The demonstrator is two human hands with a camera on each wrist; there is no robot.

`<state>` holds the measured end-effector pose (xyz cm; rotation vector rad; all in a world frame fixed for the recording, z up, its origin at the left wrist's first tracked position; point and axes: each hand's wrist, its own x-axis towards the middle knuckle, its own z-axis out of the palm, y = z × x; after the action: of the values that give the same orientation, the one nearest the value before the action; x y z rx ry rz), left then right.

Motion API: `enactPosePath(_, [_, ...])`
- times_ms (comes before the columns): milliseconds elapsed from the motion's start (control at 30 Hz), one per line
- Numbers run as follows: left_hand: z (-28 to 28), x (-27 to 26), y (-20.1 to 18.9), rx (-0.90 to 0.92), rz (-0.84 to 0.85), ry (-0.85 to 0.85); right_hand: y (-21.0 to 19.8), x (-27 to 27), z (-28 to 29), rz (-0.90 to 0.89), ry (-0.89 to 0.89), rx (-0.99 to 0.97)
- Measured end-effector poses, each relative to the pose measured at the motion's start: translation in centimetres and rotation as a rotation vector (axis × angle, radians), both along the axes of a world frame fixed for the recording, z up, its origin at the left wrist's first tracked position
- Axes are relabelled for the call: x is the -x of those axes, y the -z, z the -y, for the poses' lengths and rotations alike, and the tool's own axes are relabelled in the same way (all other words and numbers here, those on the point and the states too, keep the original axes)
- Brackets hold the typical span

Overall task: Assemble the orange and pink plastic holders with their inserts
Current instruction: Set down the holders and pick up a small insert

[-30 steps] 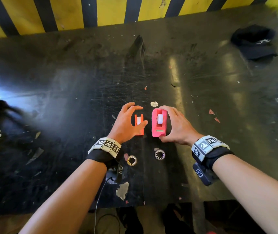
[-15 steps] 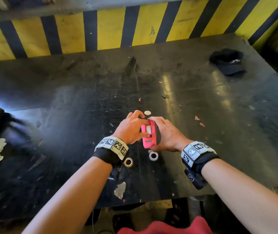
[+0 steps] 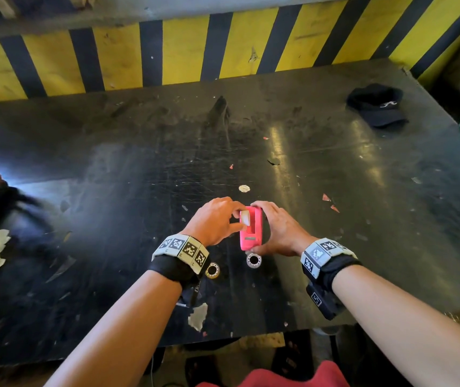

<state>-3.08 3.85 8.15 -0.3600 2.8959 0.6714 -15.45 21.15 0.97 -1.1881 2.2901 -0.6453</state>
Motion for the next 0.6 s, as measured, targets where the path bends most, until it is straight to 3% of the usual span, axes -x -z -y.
enactPosePath(333, [1.1,-0.8,0.8,-0.075,0.057,-0.098,2.8,6.4,4.2,-0.011,0.043,-0.125])
enactPosePath(600, [2.0,-1.5,3.1,-0.121,0.076,-0.147,7.8,6.6,6.1,0.061,0.083,-0.204])
